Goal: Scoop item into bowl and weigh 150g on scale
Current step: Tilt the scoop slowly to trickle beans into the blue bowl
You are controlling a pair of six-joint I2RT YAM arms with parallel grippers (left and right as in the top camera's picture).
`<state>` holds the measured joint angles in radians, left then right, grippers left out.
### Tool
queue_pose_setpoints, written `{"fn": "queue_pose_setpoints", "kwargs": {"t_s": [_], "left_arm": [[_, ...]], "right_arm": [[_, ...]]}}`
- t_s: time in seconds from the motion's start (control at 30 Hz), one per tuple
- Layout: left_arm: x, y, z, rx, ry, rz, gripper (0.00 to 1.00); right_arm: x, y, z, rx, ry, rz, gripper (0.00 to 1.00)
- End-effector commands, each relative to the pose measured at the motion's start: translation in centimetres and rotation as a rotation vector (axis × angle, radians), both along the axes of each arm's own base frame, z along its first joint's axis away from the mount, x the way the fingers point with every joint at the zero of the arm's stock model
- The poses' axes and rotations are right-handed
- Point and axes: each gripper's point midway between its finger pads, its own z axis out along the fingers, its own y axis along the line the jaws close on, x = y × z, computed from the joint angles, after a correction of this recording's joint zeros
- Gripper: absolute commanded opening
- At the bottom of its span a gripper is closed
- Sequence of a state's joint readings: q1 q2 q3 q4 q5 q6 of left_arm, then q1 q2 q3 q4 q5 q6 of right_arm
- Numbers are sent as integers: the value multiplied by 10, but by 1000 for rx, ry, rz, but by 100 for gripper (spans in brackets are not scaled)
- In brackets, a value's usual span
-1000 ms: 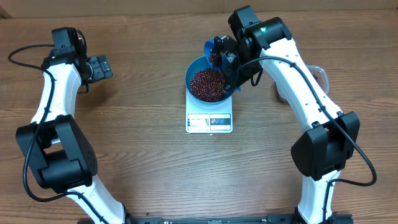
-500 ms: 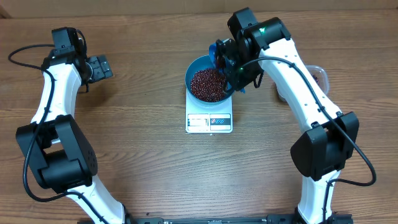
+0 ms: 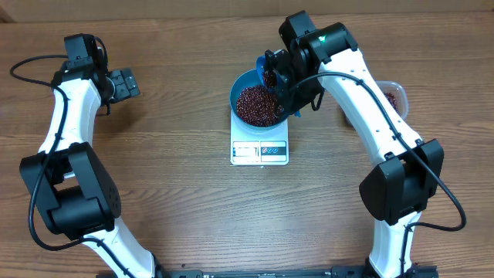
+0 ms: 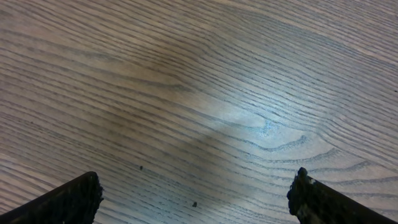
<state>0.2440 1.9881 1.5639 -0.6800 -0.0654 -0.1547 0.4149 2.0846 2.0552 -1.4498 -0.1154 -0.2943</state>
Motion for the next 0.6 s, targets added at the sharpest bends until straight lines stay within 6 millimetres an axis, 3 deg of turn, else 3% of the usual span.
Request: {"fn": "queue_pose_setpoints", "kwargs": {"t_s": [0.0,0.13,0.27,0.37,0.5,0.57], "left_arm": [[3,1,4,16,-9,-2,99],[3,1,4,16,-9,-1,99],[3,1,4,16,-9,-1,100],[3,1,4,16,-9,-1,100],[3,1,4,16,-9,-2,100],[3,1,4,16,-9,-1,99]], "right_arm": [[-2,16,24,98,-29,13,4],[5,1,21,17,-57,-40,4],[-5,21,25,122,-14,12,4],[2,-2,20,-2,-48,-56,4],[-8,16,23,89,-7,0,4],[-6,3,19,3,-27,-2,4]]}}
